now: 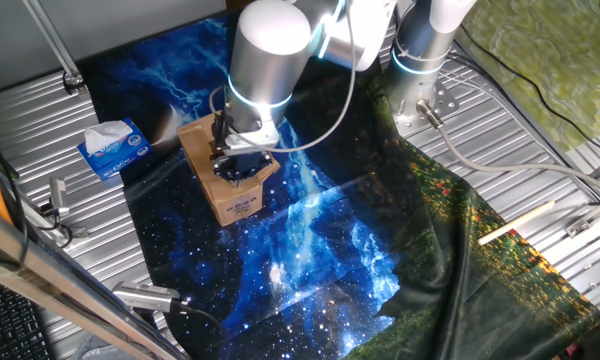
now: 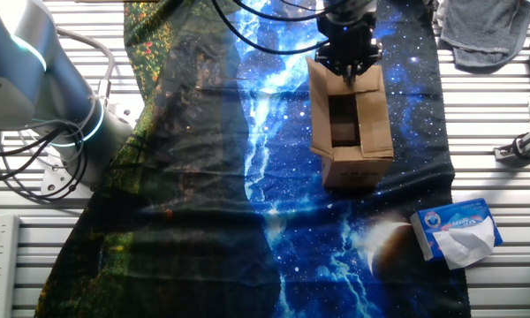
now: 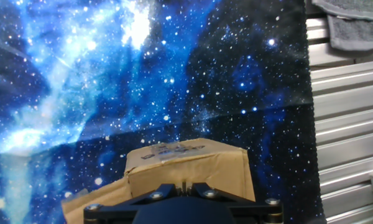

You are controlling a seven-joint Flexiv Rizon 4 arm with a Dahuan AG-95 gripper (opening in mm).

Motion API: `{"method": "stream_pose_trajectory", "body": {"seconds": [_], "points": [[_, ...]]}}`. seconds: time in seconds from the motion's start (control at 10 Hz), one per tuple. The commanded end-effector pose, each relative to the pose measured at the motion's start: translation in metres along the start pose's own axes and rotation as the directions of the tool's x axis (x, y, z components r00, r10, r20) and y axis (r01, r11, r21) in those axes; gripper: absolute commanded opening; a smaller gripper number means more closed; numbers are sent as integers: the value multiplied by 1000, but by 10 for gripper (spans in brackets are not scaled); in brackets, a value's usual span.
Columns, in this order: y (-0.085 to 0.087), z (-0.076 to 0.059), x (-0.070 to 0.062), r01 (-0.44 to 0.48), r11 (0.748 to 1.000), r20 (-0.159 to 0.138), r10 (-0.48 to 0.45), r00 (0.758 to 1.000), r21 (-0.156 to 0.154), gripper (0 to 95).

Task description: Cover the box

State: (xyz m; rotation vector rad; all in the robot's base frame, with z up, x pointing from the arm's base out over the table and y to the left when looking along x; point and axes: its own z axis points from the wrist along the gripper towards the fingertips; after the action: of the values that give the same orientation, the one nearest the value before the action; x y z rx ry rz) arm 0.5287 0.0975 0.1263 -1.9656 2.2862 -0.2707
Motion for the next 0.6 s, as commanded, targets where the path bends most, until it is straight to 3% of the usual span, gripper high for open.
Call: {"method": "stream_pose_trajectory", "body": {"seconds": [0.1, 0.3, 0.6], "points": [[2, -1, -1, 0, 999, -2, 0, 1000, -46, 0], [2, -1, -1, 4, 996, 4, -4, 1000, -84, 0], [2, 0, 0, 17, 995, 18, -16, 1000, -99, 0]]}}
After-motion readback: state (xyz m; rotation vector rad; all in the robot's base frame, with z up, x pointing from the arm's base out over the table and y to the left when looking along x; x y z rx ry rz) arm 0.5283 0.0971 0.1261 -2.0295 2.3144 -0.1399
